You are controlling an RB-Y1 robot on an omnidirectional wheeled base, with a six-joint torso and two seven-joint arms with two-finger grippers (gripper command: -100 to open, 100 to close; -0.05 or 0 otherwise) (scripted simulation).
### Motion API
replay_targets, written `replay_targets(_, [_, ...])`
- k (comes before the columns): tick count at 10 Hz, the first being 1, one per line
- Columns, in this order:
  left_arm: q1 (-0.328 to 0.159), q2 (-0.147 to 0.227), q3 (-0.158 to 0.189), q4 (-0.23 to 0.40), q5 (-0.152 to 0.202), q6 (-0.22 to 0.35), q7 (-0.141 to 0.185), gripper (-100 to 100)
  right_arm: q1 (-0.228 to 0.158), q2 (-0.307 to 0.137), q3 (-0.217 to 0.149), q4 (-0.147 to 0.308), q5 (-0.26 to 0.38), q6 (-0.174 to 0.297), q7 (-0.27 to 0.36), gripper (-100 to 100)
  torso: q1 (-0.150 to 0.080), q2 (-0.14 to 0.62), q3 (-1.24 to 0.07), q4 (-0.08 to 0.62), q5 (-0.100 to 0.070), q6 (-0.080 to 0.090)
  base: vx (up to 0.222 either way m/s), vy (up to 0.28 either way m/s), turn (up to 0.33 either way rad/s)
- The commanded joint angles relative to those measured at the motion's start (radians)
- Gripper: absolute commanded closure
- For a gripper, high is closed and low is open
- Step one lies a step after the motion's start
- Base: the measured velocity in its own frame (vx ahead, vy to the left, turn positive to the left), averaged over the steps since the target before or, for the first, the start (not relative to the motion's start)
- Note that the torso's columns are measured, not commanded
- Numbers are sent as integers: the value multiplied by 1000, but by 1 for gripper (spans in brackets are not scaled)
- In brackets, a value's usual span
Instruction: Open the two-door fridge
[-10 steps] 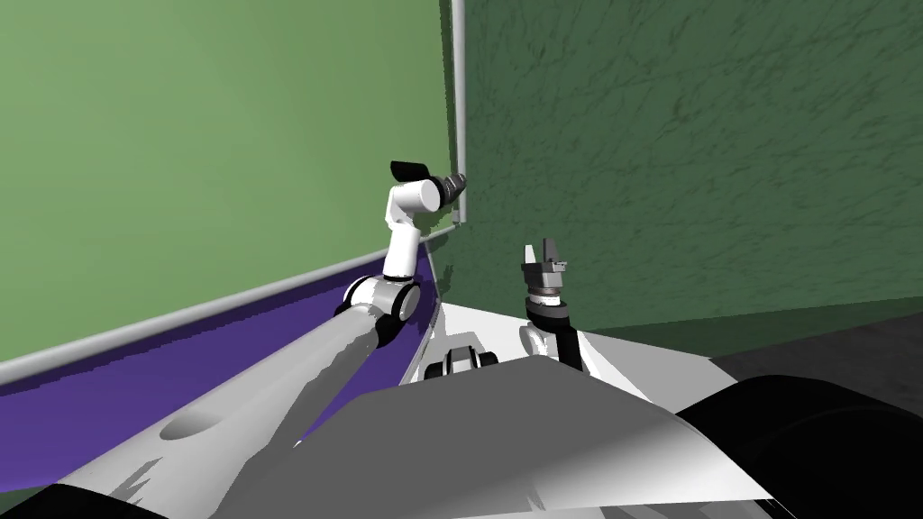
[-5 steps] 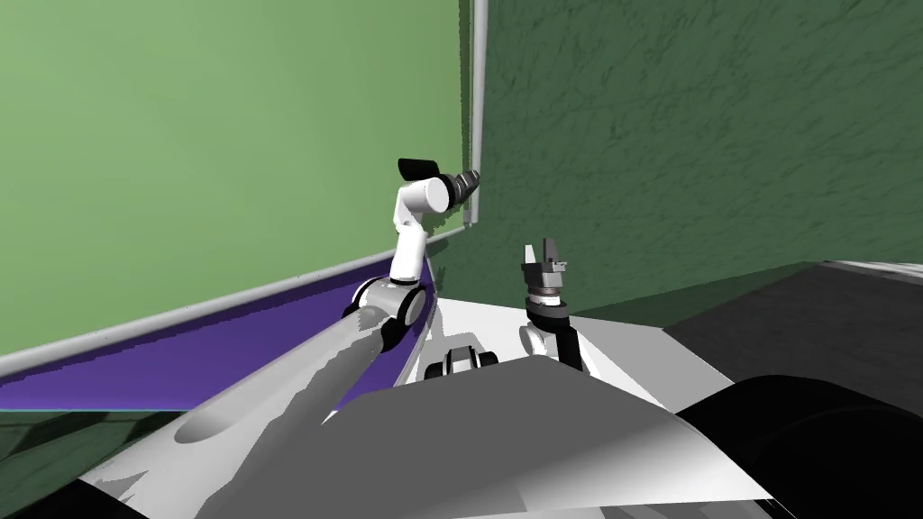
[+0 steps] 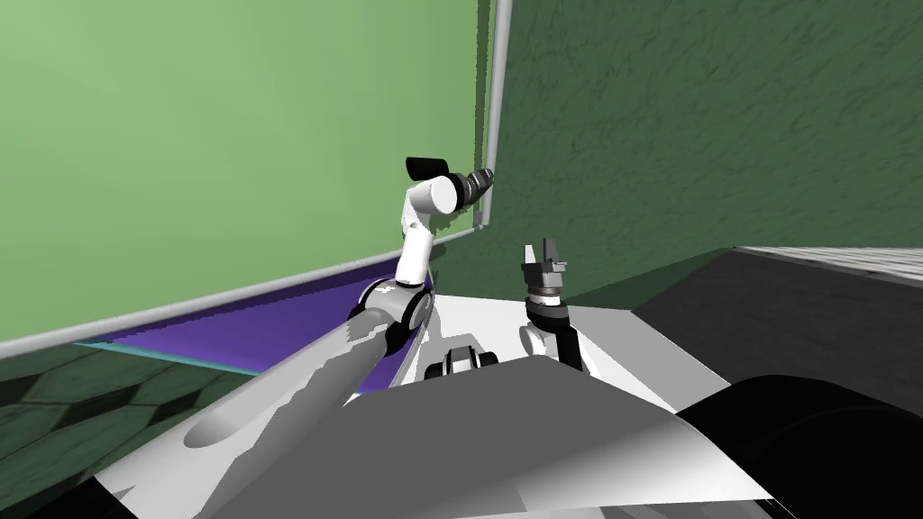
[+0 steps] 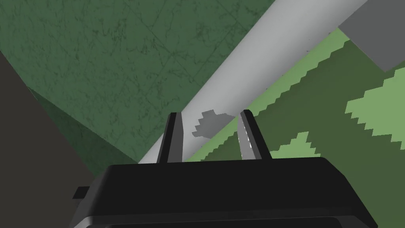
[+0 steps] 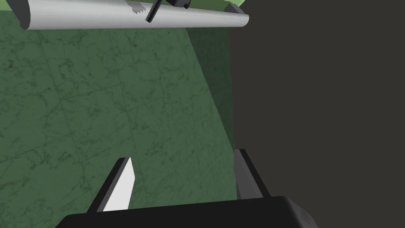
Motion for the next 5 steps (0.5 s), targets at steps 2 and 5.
replay_targets(2, [5,-1,-26,-35,64,10,2,100,0,0,0,0,0,0,0,0,1,4,3,-2,0,2,-181,64,-129])
replay_targets(5, [10,-1,-53,-71,129,19,3,100,0,0,0,0,0,0,0,0,3,6,4,-2,1,1,-249,39,-140])
